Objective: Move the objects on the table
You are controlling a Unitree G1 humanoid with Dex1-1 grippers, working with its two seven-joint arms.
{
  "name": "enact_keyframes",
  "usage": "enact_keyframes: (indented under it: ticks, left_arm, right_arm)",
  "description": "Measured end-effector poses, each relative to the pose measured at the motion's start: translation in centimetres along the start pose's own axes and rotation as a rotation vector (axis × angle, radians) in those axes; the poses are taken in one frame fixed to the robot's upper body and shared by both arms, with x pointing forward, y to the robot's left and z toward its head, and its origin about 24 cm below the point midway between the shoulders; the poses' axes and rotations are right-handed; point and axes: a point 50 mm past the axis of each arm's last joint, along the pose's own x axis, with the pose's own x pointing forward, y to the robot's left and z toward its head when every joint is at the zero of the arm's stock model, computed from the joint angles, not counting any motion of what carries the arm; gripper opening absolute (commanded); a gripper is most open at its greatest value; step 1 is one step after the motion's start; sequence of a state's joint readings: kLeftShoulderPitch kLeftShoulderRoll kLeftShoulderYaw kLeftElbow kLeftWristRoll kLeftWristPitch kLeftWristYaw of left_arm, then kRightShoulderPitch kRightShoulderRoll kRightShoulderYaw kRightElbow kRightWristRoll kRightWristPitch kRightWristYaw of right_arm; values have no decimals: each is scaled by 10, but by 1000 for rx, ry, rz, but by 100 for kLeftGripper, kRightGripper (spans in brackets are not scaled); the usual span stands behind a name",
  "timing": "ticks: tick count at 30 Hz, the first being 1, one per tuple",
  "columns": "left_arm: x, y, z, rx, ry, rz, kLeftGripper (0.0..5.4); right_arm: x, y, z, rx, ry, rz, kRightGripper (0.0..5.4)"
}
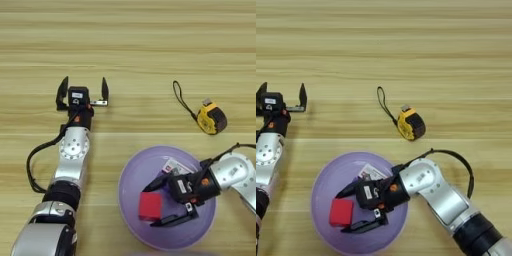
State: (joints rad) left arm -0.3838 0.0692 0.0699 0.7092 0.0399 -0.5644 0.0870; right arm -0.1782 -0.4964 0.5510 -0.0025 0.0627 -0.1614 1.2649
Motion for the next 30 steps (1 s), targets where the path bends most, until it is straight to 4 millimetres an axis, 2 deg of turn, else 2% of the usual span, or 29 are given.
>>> enact_keyframes:
  ticks: [4,21,30]
  left_arm:
    - [0,0,0,0,0,0,540]
    - [0,-1,0,1,-2,2,540]
    - [0,-1,0,1,-2,3,540]
  right_arm:
    - [0,-1,1,-6,-1,-9,240]
    - [-4,-4,0,-20,3,-30,239]
    - [-14,-28,-2,-22,11,-195,238]
